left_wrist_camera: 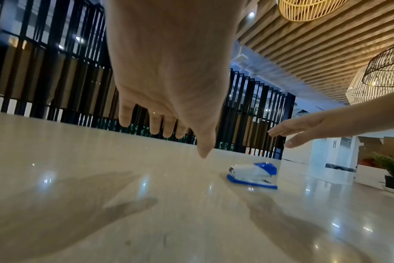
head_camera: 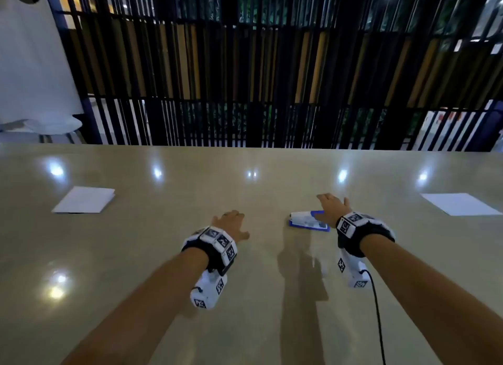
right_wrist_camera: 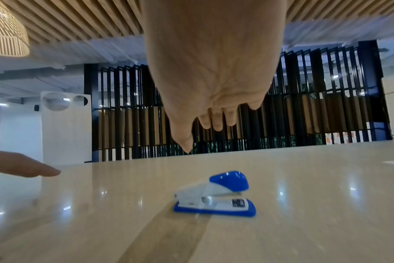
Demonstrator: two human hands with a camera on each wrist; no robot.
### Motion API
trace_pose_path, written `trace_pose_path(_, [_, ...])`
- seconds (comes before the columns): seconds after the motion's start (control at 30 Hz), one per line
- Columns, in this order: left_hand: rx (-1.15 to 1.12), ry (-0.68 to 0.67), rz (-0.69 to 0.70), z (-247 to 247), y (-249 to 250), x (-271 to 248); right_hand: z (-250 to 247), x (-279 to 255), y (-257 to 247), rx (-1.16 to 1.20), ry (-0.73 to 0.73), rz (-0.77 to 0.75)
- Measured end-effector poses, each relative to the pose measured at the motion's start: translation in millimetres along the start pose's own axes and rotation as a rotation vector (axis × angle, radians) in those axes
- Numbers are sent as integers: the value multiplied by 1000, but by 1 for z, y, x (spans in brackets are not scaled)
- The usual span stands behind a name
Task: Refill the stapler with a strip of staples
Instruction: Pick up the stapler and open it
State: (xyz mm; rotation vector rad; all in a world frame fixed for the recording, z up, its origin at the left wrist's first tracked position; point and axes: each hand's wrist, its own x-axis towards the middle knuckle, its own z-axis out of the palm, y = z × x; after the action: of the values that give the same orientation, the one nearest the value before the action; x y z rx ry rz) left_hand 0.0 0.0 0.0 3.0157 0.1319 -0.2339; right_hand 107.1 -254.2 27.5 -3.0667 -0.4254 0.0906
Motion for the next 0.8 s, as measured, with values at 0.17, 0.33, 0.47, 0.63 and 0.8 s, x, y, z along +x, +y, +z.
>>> trace_pose_path(0.17, [0,-179,-1,34,3,12,34,25,10,-36,-66,24])
trace_pose_path(0.33, [33,-211,10,43,3,21,51,36,10,-24,-70,45])
trace_pose_path(0.47, [31,-196,10,46,4,25,59,40,12,-45,-3,42])
trace_pose_path(0.63, [40,-190,15,45,6,25,64,31,8,81,-13,95])
trace_pose_path(0.8, [19,-182,13,46,8,20,68,15,6,232,41,89])
